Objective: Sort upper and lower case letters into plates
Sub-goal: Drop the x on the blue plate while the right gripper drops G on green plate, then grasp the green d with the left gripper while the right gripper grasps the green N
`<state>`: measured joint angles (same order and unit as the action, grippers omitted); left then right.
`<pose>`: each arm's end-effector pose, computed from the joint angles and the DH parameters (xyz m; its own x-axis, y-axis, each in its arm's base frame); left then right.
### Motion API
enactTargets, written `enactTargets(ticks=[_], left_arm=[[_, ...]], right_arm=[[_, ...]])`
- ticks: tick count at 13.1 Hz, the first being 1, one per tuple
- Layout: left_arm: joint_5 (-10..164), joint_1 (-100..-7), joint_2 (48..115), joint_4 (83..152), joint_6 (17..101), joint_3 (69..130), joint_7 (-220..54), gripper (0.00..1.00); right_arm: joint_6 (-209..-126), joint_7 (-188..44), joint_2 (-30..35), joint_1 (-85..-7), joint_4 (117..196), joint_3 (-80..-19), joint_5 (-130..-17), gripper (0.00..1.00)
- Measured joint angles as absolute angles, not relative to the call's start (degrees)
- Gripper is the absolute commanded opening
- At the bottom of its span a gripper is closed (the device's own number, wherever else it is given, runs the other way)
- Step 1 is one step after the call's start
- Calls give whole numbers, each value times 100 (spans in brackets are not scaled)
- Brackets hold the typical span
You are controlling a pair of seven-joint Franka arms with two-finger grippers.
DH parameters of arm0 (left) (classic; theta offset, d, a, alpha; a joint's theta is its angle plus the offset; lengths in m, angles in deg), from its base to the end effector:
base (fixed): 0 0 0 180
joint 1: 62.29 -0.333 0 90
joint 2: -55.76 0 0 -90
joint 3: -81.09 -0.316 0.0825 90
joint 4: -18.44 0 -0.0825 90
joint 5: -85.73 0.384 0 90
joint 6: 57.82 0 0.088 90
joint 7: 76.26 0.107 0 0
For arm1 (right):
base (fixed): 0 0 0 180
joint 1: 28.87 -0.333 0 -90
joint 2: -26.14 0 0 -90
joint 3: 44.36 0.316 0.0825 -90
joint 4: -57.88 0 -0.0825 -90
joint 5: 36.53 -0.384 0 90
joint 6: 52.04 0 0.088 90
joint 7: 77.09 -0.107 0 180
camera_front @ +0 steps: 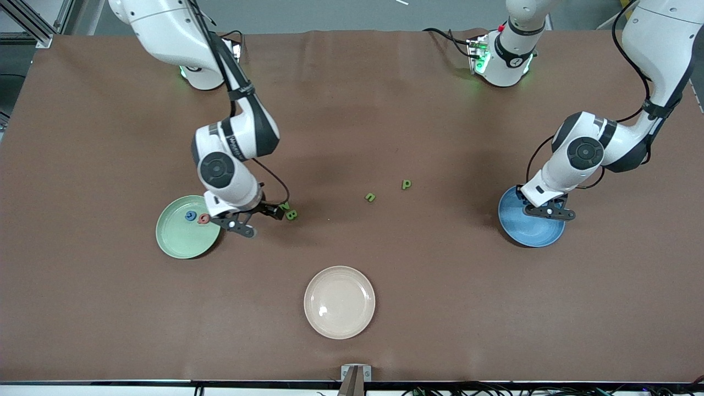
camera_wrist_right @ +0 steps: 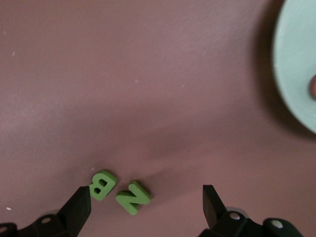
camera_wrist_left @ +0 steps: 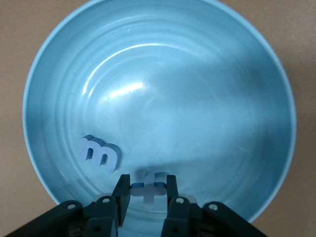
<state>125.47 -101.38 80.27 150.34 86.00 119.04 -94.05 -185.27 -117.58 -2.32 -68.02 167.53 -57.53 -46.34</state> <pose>0.5120 -0.0094 0.1909 0.9750 -0.2160 -0.0523 -0.2208 -0.9681 -0.1188 0.5542 0.2800 0.2339 0.9368 -0.3452 -0.0563 -0.3434 -0.9384 0.0382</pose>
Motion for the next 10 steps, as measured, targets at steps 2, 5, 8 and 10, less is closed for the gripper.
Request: enactTargets(ticks=[2,5,8,10], left_arm=[[12593,-10166,8071,15035,8611,11905,-9366,19],[12616,-10189,8131,15036,8613,11906,-9320,48],[12617,-10215,8149,15031,8634,11912,-9311,100],[12617,-10245,8145,14978,8651,12036,-9311,100]], right_arm=[[-18630,-10995,-344,-6980,16816,-5753,-4640,99],[-18704,-9860,-371,-7046,16863,-5756,-4645,98],[-19058,-9470,-375,-7052,17080,-5709,-4646,97],[-19556,-9393,-381,-7067,17360,-5634,-4646,97]])
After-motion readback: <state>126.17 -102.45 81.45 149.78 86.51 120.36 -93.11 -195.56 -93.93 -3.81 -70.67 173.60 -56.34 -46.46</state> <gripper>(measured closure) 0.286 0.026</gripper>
